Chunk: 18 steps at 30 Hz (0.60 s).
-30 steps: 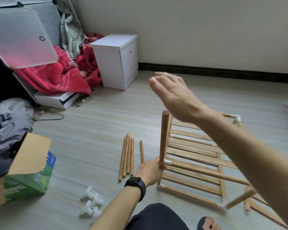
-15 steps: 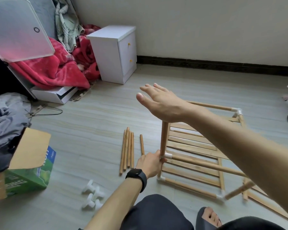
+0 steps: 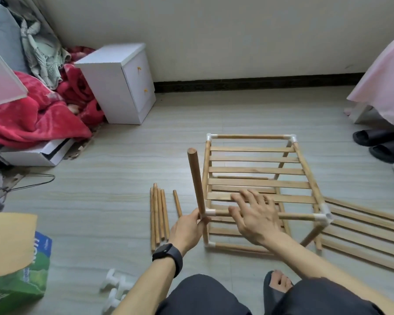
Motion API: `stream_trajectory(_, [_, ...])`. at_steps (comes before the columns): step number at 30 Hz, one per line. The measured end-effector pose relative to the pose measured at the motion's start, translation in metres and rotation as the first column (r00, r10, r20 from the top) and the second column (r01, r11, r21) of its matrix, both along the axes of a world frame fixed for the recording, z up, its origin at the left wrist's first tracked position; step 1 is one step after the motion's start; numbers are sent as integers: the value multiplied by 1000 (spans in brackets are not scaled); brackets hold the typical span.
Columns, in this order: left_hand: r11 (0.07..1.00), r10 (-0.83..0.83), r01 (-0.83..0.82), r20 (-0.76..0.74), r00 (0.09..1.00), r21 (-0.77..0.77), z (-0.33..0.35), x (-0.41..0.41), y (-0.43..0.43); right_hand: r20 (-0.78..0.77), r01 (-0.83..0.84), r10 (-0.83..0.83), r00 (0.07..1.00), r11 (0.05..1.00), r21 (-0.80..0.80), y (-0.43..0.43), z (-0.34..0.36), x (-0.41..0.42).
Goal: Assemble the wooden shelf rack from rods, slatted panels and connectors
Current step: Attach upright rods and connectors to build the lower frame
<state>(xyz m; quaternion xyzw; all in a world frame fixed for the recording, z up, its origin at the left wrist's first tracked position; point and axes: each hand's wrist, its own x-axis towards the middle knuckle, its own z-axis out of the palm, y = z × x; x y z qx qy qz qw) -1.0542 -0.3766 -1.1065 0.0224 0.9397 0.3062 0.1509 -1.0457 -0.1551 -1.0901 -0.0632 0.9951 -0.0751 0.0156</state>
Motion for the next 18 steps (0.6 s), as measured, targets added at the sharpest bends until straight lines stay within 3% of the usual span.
stream_trajectory(5, [996,-84,82,61,995,34,15,-4,14,-26,-127,129,991,989,81,30,-1,-27])
stream_trajectory(9, [972,-191,174,101,976,156,25,-5,37,-31,-6,8,999,999,54,66,-10,-39])
stream_trajectory(12, [931,-323,283,161,933,229,29,-5,58,-50,227,-238,970,960,-161,86,-19,-33])
stream_trajectory(15, [889,-442,408,157,883,207,32,-8,82,-71,469,-541,838,779,-416,97,-14,-20])
stream_trajectory(17, [901,-417,407,36,908,151,37,-17,93,-41,486,-622,782,650,-584,91,-7,-6])
stream_trajectory(18, [931,-339,346,-77,938,116,40,-26,95,-16,433,-593,805,606,-668,86,-4,1])
